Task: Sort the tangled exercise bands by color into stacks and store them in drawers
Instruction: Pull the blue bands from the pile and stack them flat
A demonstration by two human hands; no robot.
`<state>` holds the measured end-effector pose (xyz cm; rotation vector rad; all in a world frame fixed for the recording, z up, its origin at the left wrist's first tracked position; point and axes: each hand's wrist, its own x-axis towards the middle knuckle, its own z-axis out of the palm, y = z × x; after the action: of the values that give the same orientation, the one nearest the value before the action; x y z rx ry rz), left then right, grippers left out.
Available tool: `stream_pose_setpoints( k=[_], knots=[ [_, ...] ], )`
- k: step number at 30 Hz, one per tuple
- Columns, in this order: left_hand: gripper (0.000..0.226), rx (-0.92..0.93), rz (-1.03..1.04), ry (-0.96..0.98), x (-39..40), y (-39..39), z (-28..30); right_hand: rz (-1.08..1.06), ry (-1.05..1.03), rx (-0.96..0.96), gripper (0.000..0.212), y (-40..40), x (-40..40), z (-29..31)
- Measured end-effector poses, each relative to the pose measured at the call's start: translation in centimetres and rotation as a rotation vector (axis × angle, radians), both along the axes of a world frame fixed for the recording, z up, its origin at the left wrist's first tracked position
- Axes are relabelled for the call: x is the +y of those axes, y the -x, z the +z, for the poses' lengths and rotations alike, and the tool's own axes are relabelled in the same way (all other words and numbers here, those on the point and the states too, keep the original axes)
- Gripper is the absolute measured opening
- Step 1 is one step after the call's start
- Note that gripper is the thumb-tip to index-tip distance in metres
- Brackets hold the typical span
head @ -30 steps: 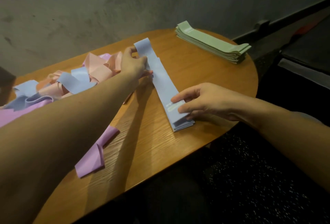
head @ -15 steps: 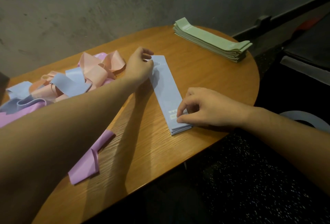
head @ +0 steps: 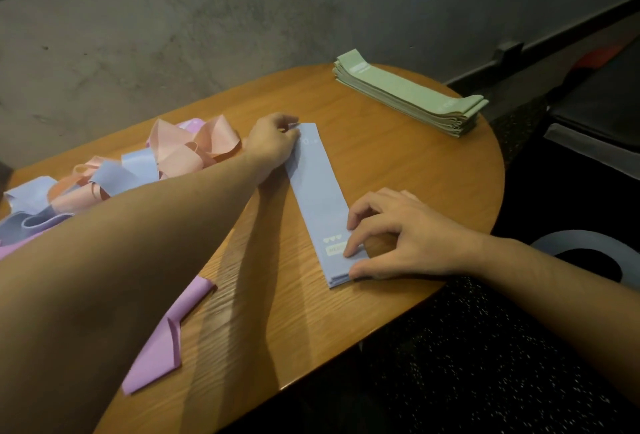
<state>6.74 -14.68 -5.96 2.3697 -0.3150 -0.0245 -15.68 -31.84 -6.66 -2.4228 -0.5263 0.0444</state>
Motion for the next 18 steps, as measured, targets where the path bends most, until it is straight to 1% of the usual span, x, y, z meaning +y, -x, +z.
stream_pose_setpoints(
  k=[2, 5, 8, 11, 13, 16, 18],
  knots=[
    [0.019, -0.011, 0.050, 0.103, -0.1, -0.1, 0.0, -0.001, -0.003, 0.007, 0.037, -0.1, 0.0, 0.0],
    [0.022, -0.042, 0.101, 0.183, 0.2, 0.0, 0.3, 0.005, 0.001, 0.010, 0.039, -0.2, -0.1, 0.0],
    [0.030, -0.086, 0.126, 0.175, 0.9, 0.1, 0.4, 0.013, -0.002, 0.015, 0.035, -0.1, -0.2, 0.1],
    [0.036, -0.046, 0.150, 0.215, 1.5, 0.3, 0.4, 0.015, 0.005, 0.000, 0.031, 0.0, -0.1, 0.1],
    [0.035, -0.035, 0.168, 0.221, 1.7, 0.4, 0.4, 0.012, 0.012, -0.019, 0.031, 0.0, -0.2, 0.1],
    [0.029, -0.050, 0.180, 0.158, 1.9, 0.4, 0.1, 0.019, 0.014, -0.019, 0.040, 0.0, -0.2, 0.0],
    [0.025, -0.060, 0.168, 0.121, 1.9, 0.2, -0.1, 0.016, 0.019, -0.038, 0.041, 0.2, -0.1, -0.1]
  ],
)
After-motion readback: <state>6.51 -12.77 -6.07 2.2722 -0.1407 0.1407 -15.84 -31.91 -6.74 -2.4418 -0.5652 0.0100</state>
